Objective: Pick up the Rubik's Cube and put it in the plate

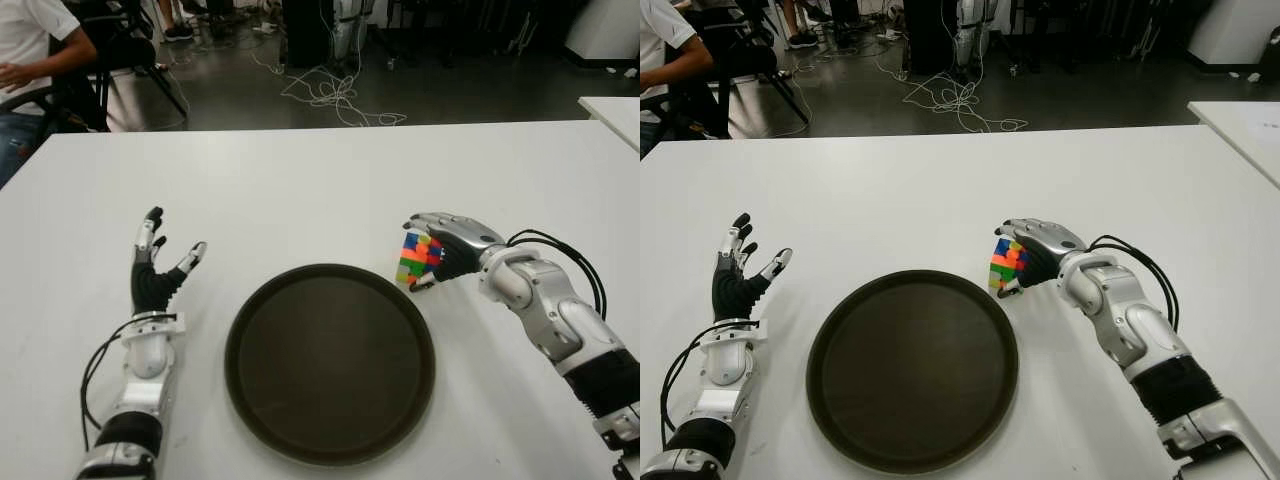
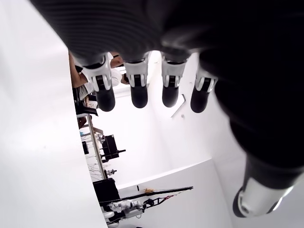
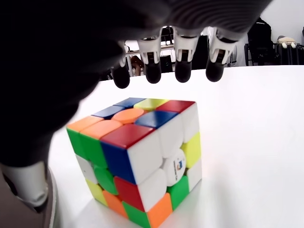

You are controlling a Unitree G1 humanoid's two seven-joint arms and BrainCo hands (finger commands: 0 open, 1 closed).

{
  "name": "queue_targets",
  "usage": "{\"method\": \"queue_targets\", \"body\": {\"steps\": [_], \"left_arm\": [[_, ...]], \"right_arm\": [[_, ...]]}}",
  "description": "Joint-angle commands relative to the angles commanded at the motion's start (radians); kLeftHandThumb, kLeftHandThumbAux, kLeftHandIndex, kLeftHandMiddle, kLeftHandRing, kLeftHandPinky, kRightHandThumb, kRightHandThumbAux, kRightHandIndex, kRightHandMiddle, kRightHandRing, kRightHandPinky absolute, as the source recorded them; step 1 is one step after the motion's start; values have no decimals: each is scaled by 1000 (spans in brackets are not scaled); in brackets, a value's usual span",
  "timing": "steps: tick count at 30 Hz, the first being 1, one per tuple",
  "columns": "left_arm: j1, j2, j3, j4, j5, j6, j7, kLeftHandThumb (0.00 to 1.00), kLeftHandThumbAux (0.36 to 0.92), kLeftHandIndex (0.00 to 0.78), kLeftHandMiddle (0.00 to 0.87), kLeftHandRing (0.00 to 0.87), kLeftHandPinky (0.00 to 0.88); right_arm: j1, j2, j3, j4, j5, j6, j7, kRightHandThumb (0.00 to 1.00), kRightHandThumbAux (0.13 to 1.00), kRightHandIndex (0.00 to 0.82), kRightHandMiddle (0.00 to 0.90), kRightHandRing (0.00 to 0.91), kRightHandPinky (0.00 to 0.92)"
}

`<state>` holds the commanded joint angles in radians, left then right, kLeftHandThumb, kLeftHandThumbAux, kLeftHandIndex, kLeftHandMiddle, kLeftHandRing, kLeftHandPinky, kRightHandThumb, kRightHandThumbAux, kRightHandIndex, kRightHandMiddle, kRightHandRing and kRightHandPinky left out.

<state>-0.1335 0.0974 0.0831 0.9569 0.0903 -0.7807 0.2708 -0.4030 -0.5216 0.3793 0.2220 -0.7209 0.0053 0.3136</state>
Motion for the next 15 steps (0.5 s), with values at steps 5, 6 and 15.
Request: {"method": "queue_targets", "body": {"steps": [5, 6, 15], "left_arm": [[-1, -2, 2, 0, -1, -4, 3, 291, 700, 14, 30, 16, 19], [-1, -2, 2, 0, -1, -3, 4, 293, 700, 14, 30, 16, 20], [-3, -3, 2, 2, -2, 3, 2, 282, 689, 4, 28, 10, 11]], "right_arm": [[-17, 0, 0, 16, -4, -7, -3, 0, 618, 0, 0, 0, 0], [-24, 1, 0, 27, -4, -10, -6, 0, 617, 0, 0, 0, 0], [-51, 7, -1, 83, 3, -33, -41, 0, 615, 0, 0, 0, 0]]}}
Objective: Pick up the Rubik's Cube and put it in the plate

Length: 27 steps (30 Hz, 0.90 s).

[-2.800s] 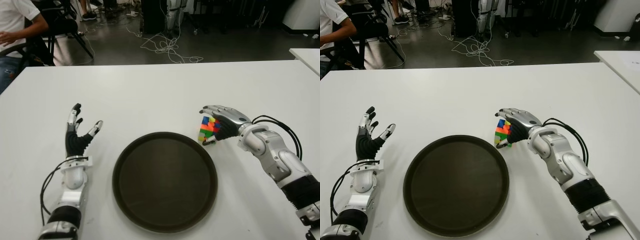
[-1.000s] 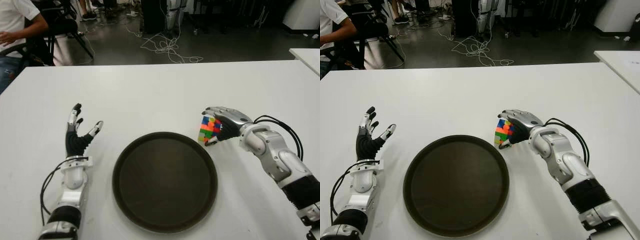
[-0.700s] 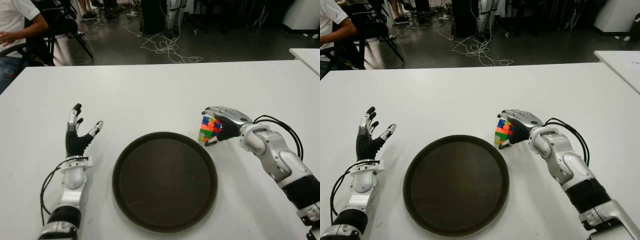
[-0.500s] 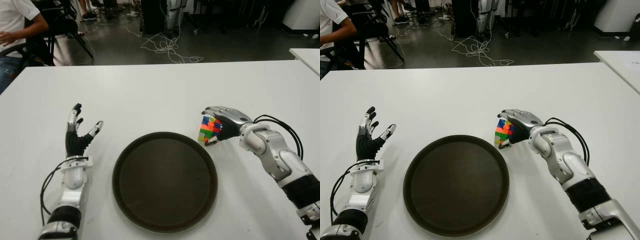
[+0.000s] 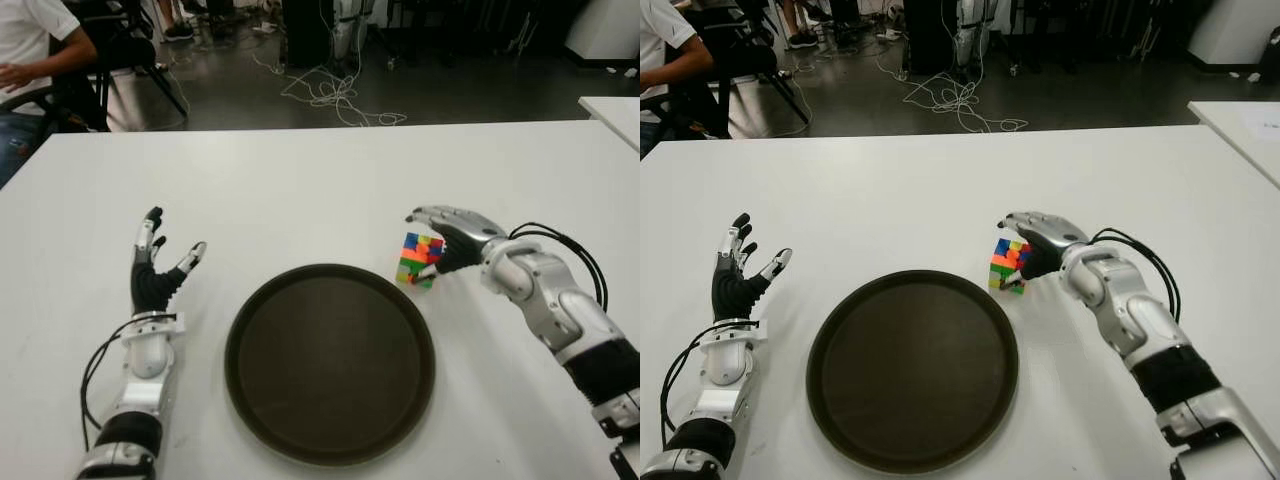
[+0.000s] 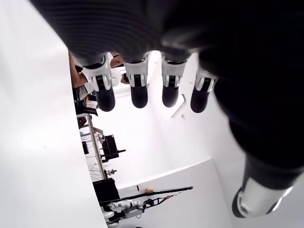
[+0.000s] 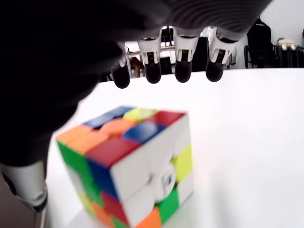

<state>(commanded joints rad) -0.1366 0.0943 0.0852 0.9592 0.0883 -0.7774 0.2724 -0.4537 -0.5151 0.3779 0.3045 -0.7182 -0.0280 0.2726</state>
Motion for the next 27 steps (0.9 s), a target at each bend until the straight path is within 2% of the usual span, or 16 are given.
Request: {"method": "queue_targets", "body": {"steps": [27], "left_arm": [[3, 1, -1, -3, 2, 6, 0, 281, 672, 0, 28, 12, 14]], "right_arm": [[-60, 13, 12, 71, 0, -10, 5, 0, 596, 0, 0, 0, 0]]}}
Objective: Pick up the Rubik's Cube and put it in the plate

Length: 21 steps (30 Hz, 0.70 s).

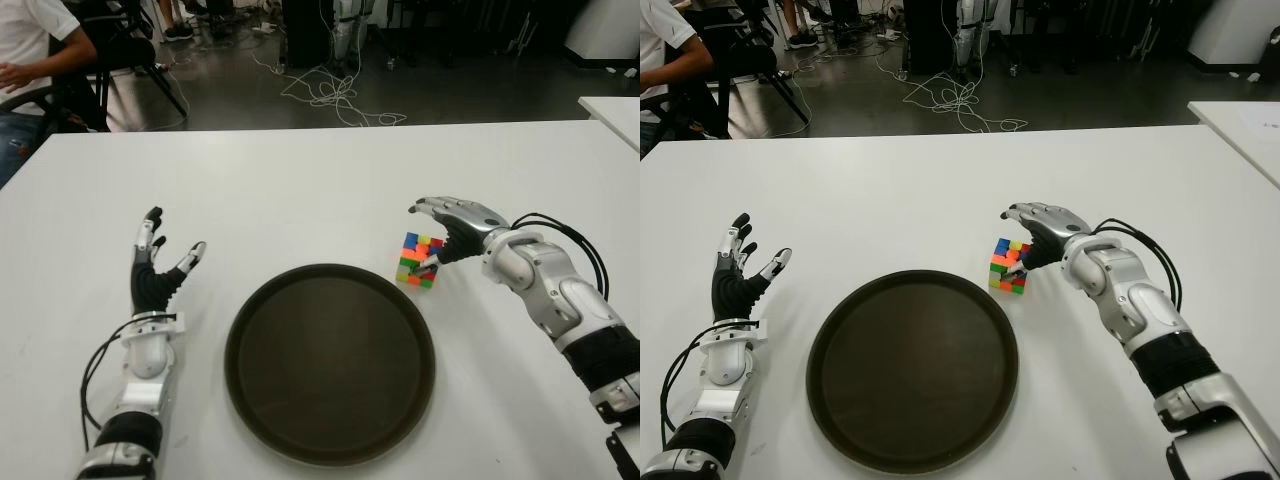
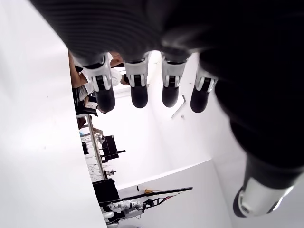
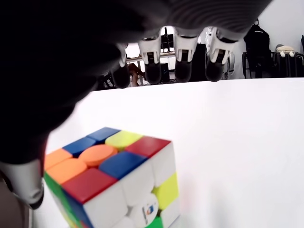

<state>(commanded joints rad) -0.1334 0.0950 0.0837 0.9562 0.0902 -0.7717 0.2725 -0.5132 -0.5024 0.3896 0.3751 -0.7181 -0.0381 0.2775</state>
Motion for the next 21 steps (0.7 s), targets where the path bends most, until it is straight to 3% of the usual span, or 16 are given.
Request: {"method": "queue_targets", "body": {"steps": [11, 21], "left_arm": [[8, -5, -3, -22, 0, -3, -3, 269, 684, 0, 38, 18, 10], [-3, 4, 4, 16, 0, 3, 2, 274, 683, 11, 51, 29, 18]], "right_arm": [[-2, 10, 0, 15, 3, -4, -7, 0, 559, 0, 0, 0, 0], [-2, 16, 12, 14, -4, 2, 10, 0, 591, 0, 0, 0, 0]]}}
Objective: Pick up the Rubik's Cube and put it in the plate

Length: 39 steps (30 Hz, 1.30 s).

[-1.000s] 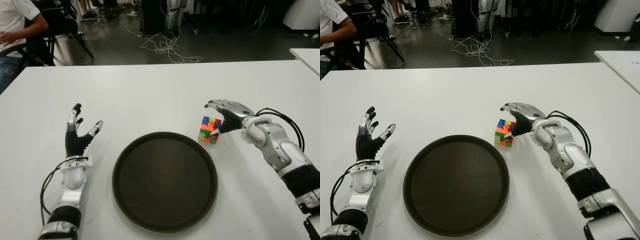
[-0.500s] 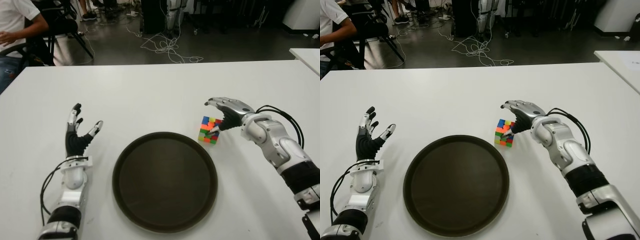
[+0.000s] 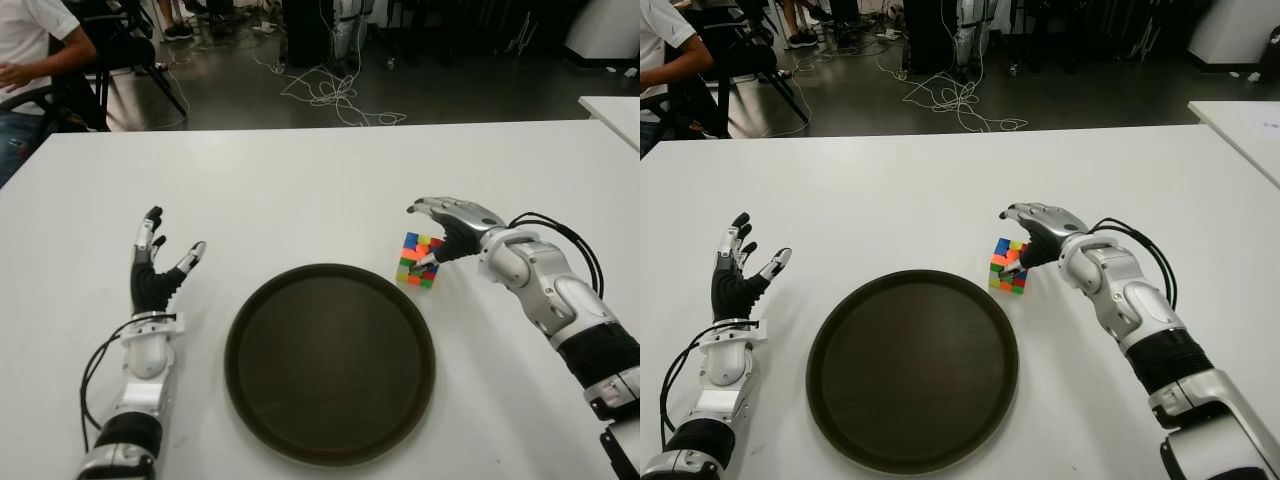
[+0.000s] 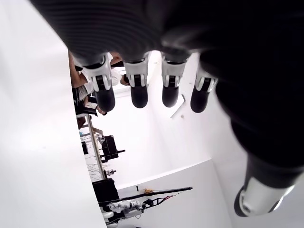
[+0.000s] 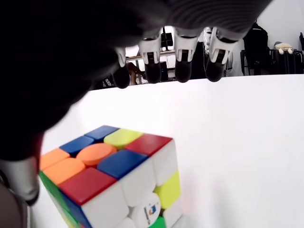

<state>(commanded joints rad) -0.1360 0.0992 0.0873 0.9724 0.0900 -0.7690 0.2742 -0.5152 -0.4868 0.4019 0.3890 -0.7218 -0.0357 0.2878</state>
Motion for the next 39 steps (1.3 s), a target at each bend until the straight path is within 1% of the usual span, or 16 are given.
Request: {"method": "queue_targets", "body": {"steps": [8, 11, 14, 20, 24, 30, 39], "left_arm": [[0, -2, 1, -1, 0, 1, 3, 310, 677, 15, 50, 33, 33], [2, -4, 0, -6, 0, 0, 4, 304, 697, 14, 46, 33, 38], [2, -4, -1, -9, -1, -1, 0, 291, 702, 8, 38, 27, 33], [6, -7, -2, -18, -4, -6, -6, 272, 695, 0, 33, 12, 12], [9, -6, -2, -22, -1, -9, -2, 273, 695, 4, 40, 19, 15], [11, -8, -2, -29, -5, -7, -6, 280, 696, 8, 40, 22, 18], [15, -9, -3, -37, -1, -7, -3, 264, 702, 10, 39, 18, 7]], "right_arm": [[1, 10, 4, 12, 4, 2, 3, 0, 584, 0, 0, 0, 0], [2, 16, 4, 19, 9, 1, 3, 0, 579, 0, 0, 0, 0], [4, 19, 2, 24, 16, -5, 1, 0, 587, 0, 0, 0, 0], [7, 23, 0, 26, 23, -10, 3, 0, 585, 0, 0, 0, 0], [9, 27, 2, 28, 22, -7, 2, 0, 577, 0, 0, 0, 0], [10, 32, 6, 44, 21, -11, -3, 0, 593, 0, 0, 0, 0], [15, 36, 12, 59, 15, -20, -18, 0, 566, 0, 0, 0, 0]]}}
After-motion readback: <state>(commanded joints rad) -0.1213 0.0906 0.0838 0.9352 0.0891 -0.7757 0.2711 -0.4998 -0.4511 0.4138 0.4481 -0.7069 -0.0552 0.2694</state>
